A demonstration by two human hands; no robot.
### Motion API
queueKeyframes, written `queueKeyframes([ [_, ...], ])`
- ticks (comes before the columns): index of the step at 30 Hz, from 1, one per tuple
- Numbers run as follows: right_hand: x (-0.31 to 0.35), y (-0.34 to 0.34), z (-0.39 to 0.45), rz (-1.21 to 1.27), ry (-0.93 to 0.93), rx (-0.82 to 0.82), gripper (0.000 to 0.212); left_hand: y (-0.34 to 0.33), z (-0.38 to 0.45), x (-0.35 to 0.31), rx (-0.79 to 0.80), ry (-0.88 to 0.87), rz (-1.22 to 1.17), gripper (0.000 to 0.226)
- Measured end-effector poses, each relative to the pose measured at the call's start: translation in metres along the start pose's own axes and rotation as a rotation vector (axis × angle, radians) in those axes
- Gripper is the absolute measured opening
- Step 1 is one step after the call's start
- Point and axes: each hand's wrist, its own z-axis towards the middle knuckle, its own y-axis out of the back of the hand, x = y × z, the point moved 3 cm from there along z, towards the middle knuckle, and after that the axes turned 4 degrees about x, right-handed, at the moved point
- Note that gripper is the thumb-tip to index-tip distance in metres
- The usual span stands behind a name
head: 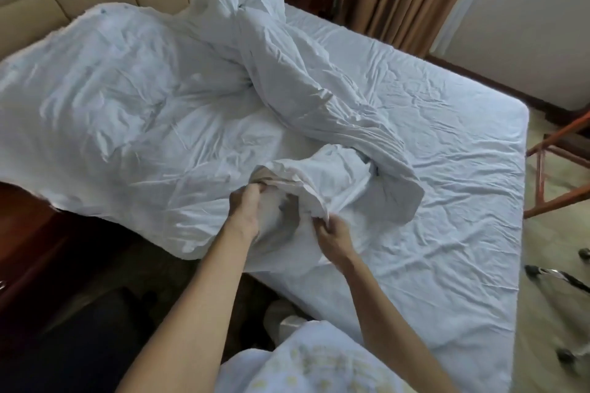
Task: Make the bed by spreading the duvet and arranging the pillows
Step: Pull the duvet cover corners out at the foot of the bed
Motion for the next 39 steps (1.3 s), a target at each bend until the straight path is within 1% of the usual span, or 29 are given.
queueKeyframes([
  [1,0.004,0.008,-0.007,0.034,-0.013,0.033,0.029,0.007,-0.004,-0.001,-0.058,-0.086,0.038,0.029],
  [3,0.014,0.022,-0.013,0.141,-0.046,0.067,0.035,0.012,-0.019,0.001,-0.088,-0.231,0.167,0.026],
  [5,0.022,0.031,-0.019,0.262,-0.094,0.093,0.041,0.015,-0.04,0.023,-0.156,-0.314,0.322,0.025],
  [7,0.035,0.039,-0.019,0.375,-0.121,0.104,0.035,0.012,-0.065,0.046,-0.23,-0.388,0.389,0.023],
  [8,0.042,0.043,-0.018,0.419,-0.131,0.111,0.032,0.006,-0.075,0.06,-0.201,-0.367,0.372,0.024],
  [10,0.054,0.045,-0.014,0.496,-0.143,0.127,0.03,-0.015,-0.092,0.086,-0.011,-0.281,0.366,0.033],
  [12,0.058,0.045,-0.011,0.53,-0.16,0.141,0.029,-0.038,-0.104,0.109,0.156,-0.214,0.525,0.04],
  [13,0.057,0.045,-0.009,0.524,-0.166,0.145,0.029,-0.045,-0.104,0.12,0.197,-0.183,0.616,0.052],
  [14,0.053,0.046,-0.008,0.521,-0.175,0.15,0.029,-0.05,-0.1,0.13,0.197,-0.151,0.67,0.06],
  [15,0.049,0.048,-0.006,0.531,-0.169,0.17,0.031,-0.052,-0.1,0.133,0.141,-0.108,0.688,0.062],
  [17,0.035,0.055,-0.003,0.581,-0.136,0.271,0.04,-0.055,-0.1,0.138,-0.033,-0.059,0.619,0.058],
  [18,0.027,0.06,-0.003,0.58,-0.119,0.342,0.044,-0.059,-0.102,0.141,-0.102,-0.063,0.531,0.054],
  [19,0.017,0.066,-0.003,0.569,-0.105,0.402,0.044,-0.065,-0.108,0.145,-0.15,-0.065,0.431,0.046],
  [21,-0.012,0.079,-0.007,0.572,-0.109,0.437,0.033,-0.081,-0.129,0.153,-0.233,-0.044,0.235,0.027],
  [22,-0.034,0.086,-0.012,0.551,-0.136,0.403,0.026,-0.09,-0.138,0.159,-0.279,-0.037,0.164,0.023],
  [23,-0.057,0.092,-0.016,0.477,-0.174,0.344,0.023,-0.097,-0.147,0.163,-0.324,-0.035,0.126,0.026],
  [24,-0.083,0.098,-0.024,0.362,-0.233,0.269,0.027,-0.104,-0.158,0.164,-0.349,-0.049,0.102,0.029],
  [25,-0.11,0.104,-0.035,0.26,-0.318,0.197,0.037,-0.111,-0.168,0.167,-0.361,-0.049,0.078,0.026],
  [26,-0.134,0.11,-0.048,0.207,-0.425,0.125,0.054,-0.117,-0.177,0.169,-0.364,-0.046,0.033,0.018],
  [27,-0.153,0.117,-0.062,0.243,-0.561,0.093,0.071,-0.124,-0.186,0.173,-0.342,-0.015,-0.041,0.011],
  [28,-0.167,0.122,-0.072,0.359,-0.689,0.105,0.083,-0.131,-0.195,0.178,-0.303,0.025,-0.134,0.006],
  [29,-0.176,0.125,-0.077,0.512,-0.777,0.164,0.084,-0.139,-0.201,0.184,-0.255,0.062,-0.226,0.008],
  [30,-0.179,0.128,-0.078,0.672,-0.815,0.244,0.077,-0.146,-0.21,0.19,-0.197,0.1,-0.302,0.017],
  [31,-0.178,0.132,-0.077,0.808,-0.814,0.311,0.073,-0.152,-0.215,0.201,-0.16,0.141,-0.333,0.024],
  [33,-0.18,0.145,-0.072,0.991,-0.743,0.376,0.075,-0.164,-0.227,0.214,-0.11,0.194,-0.322,0.026],
  [35,-0.165,0.16,-0.074,1.054,-0.622,0.457,0.081,-0.174,-0.235,0.224,-0.054,0.209,-0.349,0.023],
  [37,-0.146,0.174,-0.078,1.116,-0.538,0.518,0.092,-0.179,-0.243,0.233,-0.056,0.192,-0.397,0.027],
  [38,-0.139,0.181,-0.078,1.149,-0.5,0.544,0.085,-0.179,-0.247,0.239,-0.077,0.19,-0.39,0.029],
  [39,-0.132,0.19,-0.083,1.139,-0.488,0.535,0.071,-0.176,-0.247,0.247,-0.108,0.17,-0.381,0.029],
])
